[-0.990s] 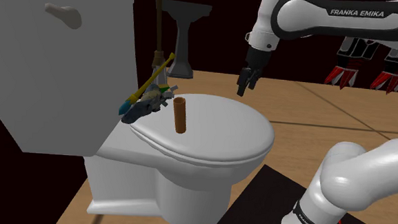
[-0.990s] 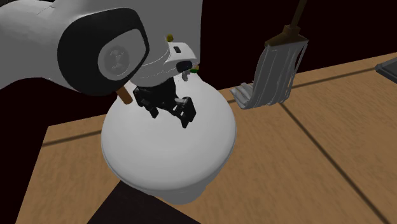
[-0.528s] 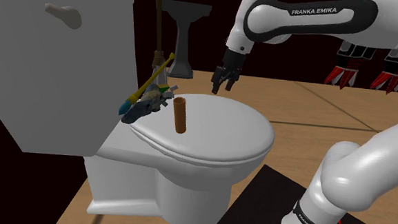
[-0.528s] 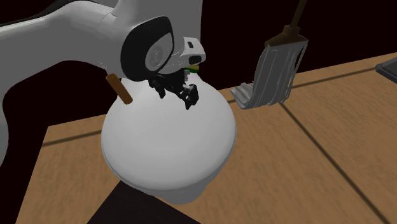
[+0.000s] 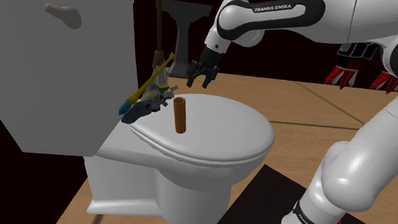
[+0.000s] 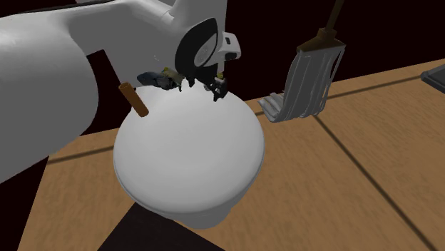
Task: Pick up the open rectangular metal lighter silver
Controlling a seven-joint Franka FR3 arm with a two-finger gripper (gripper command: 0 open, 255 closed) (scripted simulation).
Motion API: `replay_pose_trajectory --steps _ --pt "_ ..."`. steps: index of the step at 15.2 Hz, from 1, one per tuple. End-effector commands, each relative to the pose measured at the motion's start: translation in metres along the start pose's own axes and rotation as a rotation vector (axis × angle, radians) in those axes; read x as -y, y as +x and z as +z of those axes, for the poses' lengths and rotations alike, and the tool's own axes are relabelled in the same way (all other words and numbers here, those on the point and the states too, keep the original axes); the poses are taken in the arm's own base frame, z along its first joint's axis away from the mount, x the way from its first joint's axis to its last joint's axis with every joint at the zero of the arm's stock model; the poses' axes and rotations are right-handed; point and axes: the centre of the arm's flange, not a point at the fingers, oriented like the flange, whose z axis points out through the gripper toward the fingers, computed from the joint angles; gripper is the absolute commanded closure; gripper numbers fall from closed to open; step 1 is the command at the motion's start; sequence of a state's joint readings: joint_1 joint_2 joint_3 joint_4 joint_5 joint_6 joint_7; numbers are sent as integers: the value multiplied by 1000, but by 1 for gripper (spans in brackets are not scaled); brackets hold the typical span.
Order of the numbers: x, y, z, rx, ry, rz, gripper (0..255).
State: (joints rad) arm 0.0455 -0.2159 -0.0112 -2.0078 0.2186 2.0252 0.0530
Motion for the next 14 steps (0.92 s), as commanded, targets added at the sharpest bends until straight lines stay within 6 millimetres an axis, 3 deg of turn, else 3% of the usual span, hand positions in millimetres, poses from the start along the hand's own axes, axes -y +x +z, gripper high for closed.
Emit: replay_pose_trajectory --steps 1,7,14 --pt "7 19 11 -17 35 23 0" --pt "21 82 33 -66 137 86 0" --pt "14 78 64 -68 141 89 0"
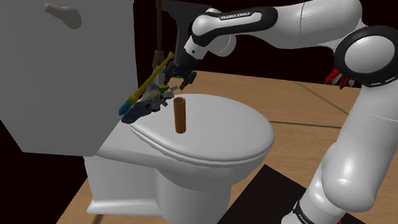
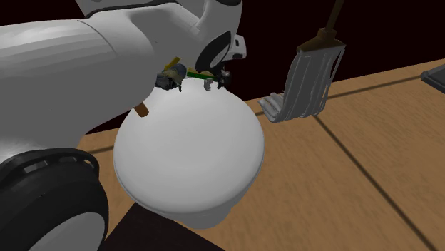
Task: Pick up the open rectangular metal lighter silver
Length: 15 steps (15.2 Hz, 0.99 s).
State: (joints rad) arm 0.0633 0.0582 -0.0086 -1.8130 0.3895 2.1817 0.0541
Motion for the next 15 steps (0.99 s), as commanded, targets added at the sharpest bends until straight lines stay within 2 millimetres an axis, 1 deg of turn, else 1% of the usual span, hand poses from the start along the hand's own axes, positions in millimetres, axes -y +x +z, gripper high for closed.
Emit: replay_pose_trajectory --steps 1,3,4,13,15 --pt "-5 -4 11 -1 0 0 0" --pt "-5 -4 11 -1 0 0 0" --pt "-5 -4 11 -1 0 0 255" --pt "-5 -4 11 -1 0 0 255" --pt "-1 -2 2 -1 0 0 255"
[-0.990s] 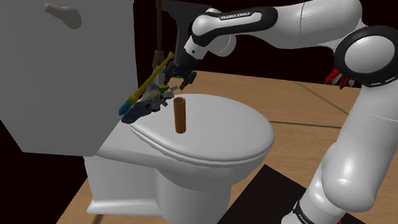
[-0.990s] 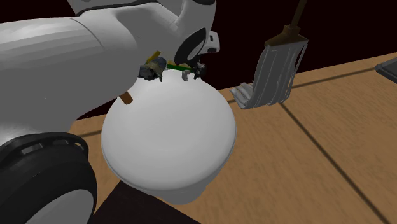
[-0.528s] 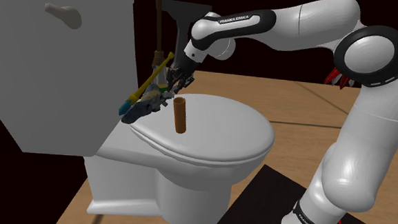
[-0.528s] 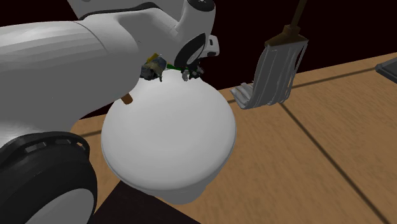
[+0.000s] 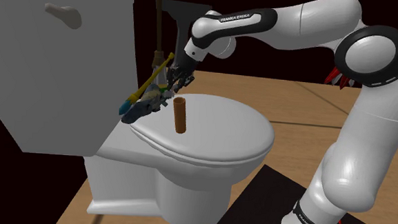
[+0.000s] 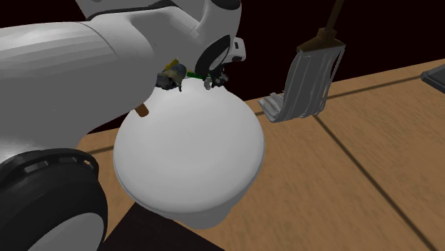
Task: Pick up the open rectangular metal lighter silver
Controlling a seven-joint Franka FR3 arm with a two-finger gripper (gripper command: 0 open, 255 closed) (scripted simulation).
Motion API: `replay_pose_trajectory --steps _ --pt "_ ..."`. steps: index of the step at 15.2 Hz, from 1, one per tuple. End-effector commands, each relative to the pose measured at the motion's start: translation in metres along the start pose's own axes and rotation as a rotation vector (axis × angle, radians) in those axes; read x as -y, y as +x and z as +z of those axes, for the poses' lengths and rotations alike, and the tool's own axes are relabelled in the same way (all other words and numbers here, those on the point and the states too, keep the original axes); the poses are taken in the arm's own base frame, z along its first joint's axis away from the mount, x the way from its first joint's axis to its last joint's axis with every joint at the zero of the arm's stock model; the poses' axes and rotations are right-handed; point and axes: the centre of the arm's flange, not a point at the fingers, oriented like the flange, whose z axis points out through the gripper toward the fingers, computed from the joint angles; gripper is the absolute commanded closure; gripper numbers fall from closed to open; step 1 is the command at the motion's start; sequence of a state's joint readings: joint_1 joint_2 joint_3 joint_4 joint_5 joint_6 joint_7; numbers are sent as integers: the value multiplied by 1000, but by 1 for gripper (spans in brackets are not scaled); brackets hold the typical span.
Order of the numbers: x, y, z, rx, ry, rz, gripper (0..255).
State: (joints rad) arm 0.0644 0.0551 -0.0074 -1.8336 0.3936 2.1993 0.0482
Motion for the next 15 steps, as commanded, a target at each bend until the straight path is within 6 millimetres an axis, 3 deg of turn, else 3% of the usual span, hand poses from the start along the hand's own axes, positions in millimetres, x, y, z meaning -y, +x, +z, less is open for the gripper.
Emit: replay_pose_trajectory --steps 1,13,15 --pt "3 3 -9 0 0 0 255" --pt "27 19 -65 0 0 0 255" --pt "27 19 -66 0 0 0 255"
